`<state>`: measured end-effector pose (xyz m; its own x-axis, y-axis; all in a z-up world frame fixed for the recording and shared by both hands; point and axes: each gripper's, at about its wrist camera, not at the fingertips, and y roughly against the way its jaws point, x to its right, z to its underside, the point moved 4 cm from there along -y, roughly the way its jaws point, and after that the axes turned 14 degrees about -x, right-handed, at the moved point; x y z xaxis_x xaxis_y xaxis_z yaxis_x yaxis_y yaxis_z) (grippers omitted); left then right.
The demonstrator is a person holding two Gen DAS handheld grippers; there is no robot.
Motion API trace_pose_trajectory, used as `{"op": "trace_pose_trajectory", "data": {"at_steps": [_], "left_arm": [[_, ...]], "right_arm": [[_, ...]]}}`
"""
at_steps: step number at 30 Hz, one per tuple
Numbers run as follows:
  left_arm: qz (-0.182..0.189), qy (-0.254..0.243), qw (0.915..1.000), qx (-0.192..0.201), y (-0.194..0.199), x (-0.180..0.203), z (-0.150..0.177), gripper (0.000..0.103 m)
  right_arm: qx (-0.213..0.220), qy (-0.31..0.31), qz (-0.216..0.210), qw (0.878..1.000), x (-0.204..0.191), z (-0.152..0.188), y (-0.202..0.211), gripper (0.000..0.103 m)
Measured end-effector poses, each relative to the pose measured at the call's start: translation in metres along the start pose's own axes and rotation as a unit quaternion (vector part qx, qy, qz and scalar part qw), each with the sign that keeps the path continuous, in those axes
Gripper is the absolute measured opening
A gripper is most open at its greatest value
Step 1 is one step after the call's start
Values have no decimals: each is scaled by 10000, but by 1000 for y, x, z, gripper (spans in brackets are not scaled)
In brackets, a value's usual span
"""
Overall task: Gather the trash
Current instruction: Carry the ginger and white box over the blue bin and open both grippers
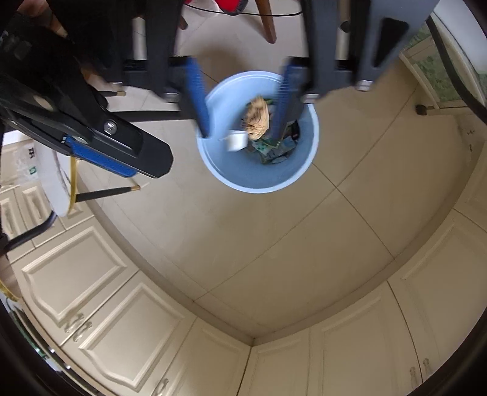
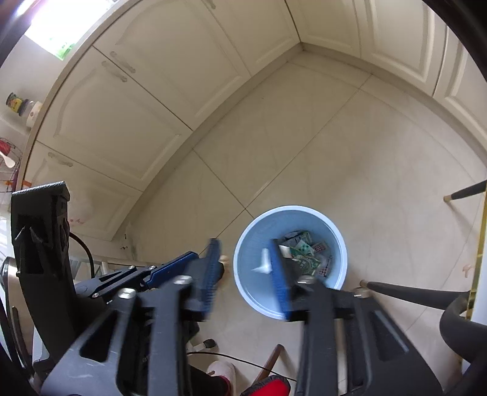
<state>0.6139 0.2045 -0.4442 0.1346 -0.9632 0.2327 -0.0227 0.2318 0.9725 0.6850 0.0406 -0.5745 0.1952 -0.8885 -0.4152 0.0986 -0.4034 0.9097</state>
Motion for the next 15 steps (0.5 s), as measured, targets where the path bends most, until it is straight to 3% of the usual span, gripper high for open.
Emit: {"op": "trace_pose_trajectory", "data": {"at_steps": [4,10,15], "left_arm": [[-96,68,9998,153,3,4,-9,55],[-290,318,9979,487,32,10,9,57],[-748,441,9912,1001,74,12,30,58]], "right_arm": [[84,19,39,10000,-1,0,2,48],[364,136,179,9991,-15,11,31,56],[648,341,380,9966,-36,26,71,69]]}}
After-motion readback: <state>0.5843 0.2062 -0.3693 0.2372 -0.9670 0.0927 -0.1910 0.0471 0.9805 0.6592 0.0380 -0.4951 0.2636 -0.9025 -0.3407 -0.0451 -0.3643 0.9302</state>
